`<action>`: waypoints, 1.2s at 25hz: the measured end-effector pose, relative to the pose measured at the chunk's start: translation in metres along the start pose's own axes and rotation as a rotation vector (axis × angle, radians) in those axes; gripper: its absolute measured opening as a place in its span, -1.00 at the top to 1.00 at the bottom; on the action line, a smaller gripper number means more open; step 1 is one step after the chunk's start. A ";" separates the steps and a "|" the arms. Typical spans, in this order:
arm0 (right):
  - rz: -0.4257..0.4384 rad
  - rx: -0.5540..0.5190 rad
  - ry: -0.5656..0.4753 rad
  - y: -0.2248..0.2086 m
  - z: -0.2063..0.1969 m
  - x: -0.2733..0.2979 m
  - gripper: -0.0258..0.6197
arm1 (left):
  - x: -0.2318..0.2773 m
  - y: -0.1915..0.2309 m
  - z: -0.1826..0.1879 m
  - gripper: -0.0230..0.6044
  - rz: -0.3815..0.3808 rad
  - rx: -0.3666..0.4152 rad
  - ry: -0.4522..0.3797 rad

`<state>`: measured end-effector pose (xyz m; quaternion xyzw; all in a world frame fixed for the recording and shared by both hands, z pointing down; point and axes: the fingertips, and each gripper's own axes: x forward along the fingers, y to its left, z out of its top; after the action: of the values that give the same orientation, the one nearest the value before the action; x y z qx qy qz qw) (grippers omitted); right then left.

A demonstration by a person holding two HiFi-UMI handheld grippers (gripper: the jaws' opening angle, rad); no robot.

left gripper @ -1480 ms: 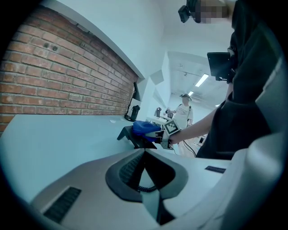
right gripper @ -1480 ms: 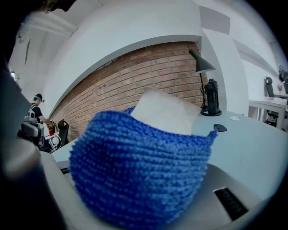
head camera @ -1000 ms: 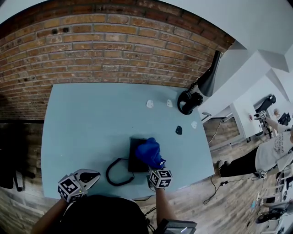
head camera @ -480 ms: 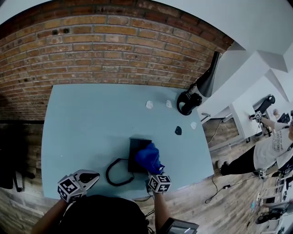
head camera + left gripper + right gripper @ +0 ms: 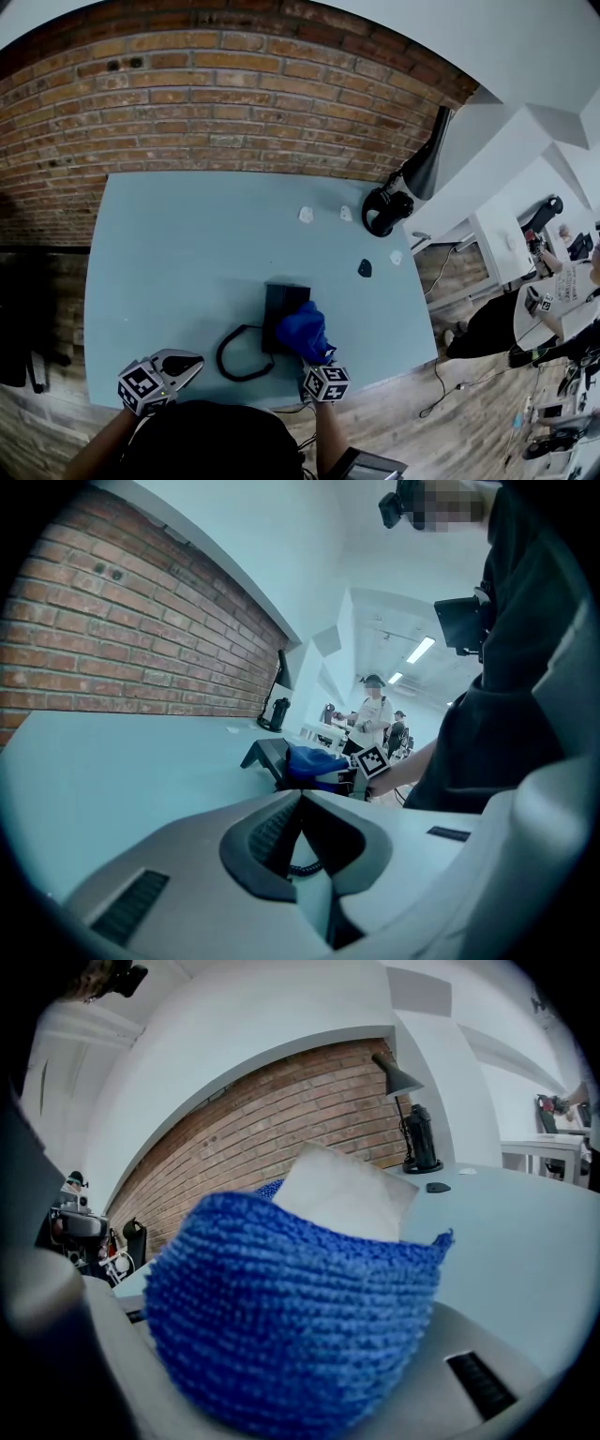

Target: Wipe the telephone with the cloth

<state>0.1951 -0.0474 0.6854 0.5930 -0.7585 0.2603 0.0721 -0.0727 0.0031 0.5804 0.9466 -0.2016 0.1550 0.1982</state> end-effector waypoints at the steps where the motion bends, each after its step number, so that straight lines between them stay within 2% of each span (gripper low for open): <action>1: 0.000 0.002 0.000 0.000 -0.001 -0.001 0.52 | 0.000 0.000 -0.001 0.86 0.001 -0.001 0.000; 11: -0.009 0.001 0.021 0.002 -0.012 -0.008 0.52 | -0.001 0.000 -0.005 0.86 0.000 -0.013 0.006; 18: -0.017 -0.010 0.096 0.006 -0.029 -0.022 0.52 | -0.003 0.002 -0.003 0.86 0.011 -0.010 0.004; 21: -0.004 -0.101 0.173 0.016 -0.037 -0.030 0.52 | -0.006 0.005 -0.001 0.86 0.015 -0.010 0.008; 23: 0.051 -0.182 0.231 0.028 -0.038 -0.031 0.52 | -0.007 0.008 -0.002 0.86 0.020 -0.009 0.020; 26: 0.191 -0.248 0.290 0.054 -0.031 -0.028 0.52 | -0.005 0.013 -0.003 0.86 0.019 -0.002 0.041; 30: 0.267 -0.356 0.263 0.079 0.005 -0.017 0.52 | -0.004 0.016 0.016 0.86 0.021 0.051 0.013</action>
<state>0.1270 -0.0227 0.6497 0.4265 -0.8482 0.2046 0.2383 -0.0799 -0.0166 0.5699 0.9482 -0.2062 0.1685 0.1735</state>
